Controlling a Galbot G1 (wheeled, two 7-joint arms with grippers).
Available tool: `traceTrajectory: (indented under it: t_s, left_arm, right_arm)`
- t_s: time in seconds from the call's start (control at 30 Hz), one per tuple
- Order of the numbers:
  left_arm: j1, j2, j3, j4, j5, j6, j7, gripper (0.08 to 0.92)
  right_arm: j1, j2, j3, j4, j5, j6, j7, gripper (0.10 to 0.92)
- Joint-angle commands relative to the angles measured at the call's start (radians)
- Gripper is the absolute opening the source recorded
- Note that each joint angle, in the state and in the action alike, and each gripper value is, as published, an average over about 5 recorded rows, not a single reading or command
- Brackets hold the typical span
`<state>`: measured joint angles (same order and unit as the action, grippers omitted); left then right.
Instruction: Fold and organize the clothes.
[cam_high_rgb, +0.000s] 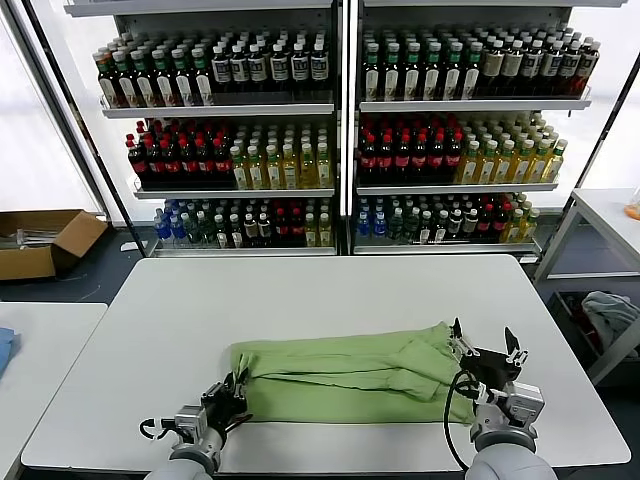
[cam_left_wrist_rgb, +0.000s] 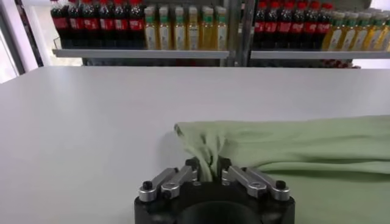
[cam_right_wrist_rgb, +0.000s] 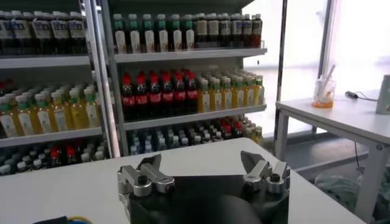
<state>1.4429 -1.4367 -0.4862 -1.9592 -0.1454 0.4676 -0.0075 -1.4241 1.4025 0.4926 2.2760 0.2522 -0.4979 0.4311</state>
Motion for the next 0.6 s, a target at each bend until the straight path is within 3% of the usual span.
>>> traceTrajectory:
  t_s: [0.03,0.17,0.3,0.5,0.6]
  left_arm:
    - [0.002,0.034,-0.064,-0.041,-0.009,-0.027,-0.004,0.168]
    - [0.009,0.117,-0.174,-0.085,-0.044,-0.027,-0.005,0.103]
    - [0.036,0.255,-0.354,-0.082,-0.104,-0.036,-0.002,0.097]
    - [0.051,0.5,-0.63,0.065,-0.168,-0.066,0.012,0.097]
    - [0.045,0.582,-0.709,0.156,-0.179,-0.076,0.013,0.097]
  right_arm:
    - [0.014,0.001,-0.002,-0.002,0.0,-0.006,-0.001,0.823]
    - [0.035,0.001,-0.005,-0.006,0.001,-0.015,0.0,0.823]
    - [0.049,0.002,-0.013,-0.011,0.002,-0.021,0.001,0.823]
    - [0.052,0.003,-0.029,-0.024,0.002,-0.018,0.0,0.823]
    - [0.051,0.002,-0.034,-0.029,0.002,-0.016,0.001,0.823]
